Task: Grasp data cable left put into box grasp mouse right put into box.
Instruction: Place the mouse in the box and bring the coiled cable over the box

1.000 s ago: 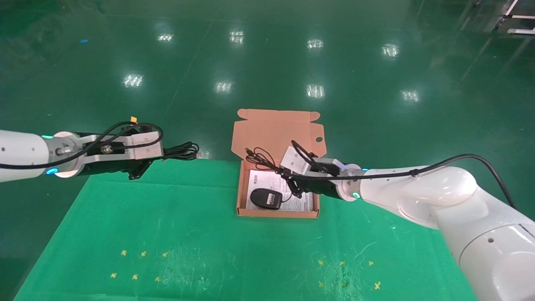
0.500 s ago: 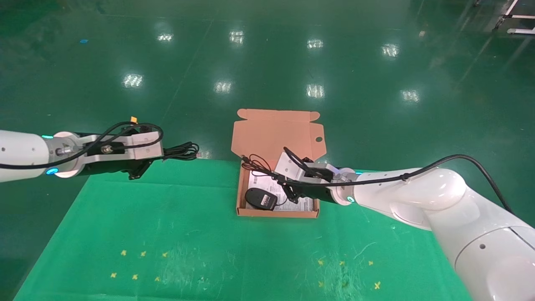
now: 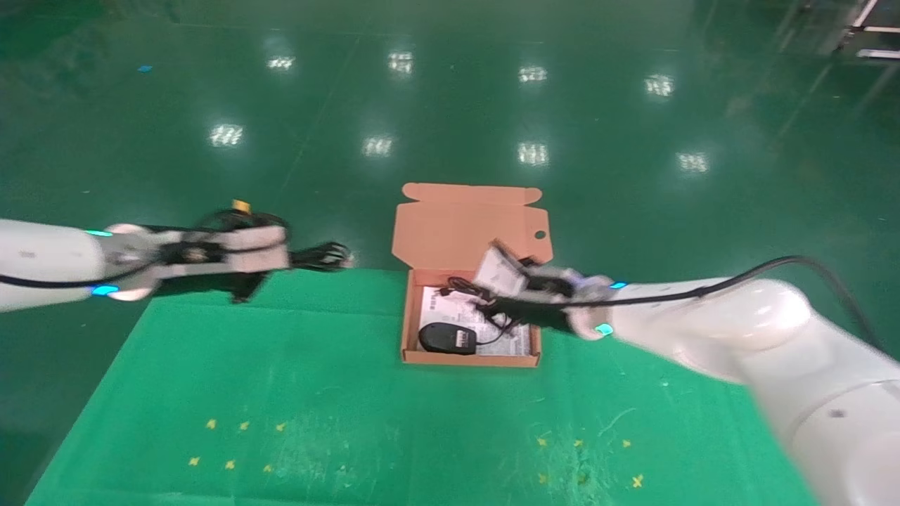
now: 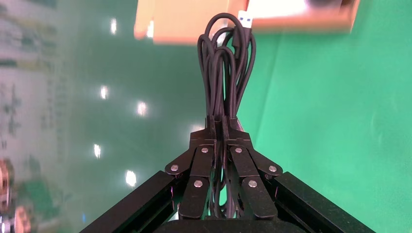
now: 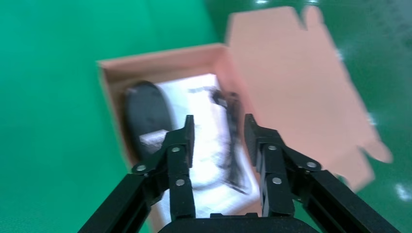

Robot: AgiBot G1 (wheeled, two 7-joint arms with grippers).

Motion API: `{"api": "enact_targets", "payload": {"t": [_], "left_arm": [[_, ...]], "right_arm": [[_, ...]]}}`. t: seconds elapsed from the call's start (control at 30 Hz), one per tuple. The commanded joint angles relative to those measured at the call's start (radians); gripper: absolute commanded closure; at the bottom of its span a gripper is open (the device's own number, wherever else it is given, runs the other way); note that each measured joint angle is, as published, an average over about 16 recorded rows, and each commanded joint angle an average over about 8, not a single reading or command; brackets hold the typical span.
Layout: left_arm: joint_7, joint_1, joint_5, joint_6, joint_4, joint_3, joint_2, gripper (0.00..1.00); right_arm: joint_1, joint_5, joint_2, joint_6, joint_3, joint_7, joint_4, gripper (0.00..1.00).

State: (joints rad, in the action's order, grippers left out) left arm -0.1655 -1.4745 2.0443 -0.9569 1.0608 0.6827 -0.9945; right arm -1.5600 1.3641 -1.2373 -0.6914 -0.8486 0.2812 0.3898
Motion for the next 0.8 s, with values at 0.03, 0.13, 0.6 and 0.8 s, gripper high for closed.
{"api": "enact_targets", "payload": {"t": [0.03, 0.13, 0.6, 0.8], "left_arm": [[0.013, 0.008, -0.008, 0.015, -0.008, 0.002, -0.020, 1.00], [0.039, 0.018, -0.017, 0.040, -0.035, 0.008, -0.053, 1.00], [0.195, 0.042, -0.039, 0.174, -0.209, 0.038, -0.228, 1.00], [0.296, 0.045, -0.081, 0.247, -0.307, 0.040, -0.312, 1.00]], "right_arm": [[-0.007, 0.001, 0.029, -0.001, 0.002, -0.002, 0.017, 0.00], [-0.010, 0.010, 0.079, -0.003, 0.000, -0.019, 0.059, 0.00], [0.025, 0.078, 0.320, 0.000, -0.028, -0.211, 0.374, 0.00], [0.057, 0.134, 0.424, 0.021, -0.050, -0.359, 0.562, 0.00]]}}
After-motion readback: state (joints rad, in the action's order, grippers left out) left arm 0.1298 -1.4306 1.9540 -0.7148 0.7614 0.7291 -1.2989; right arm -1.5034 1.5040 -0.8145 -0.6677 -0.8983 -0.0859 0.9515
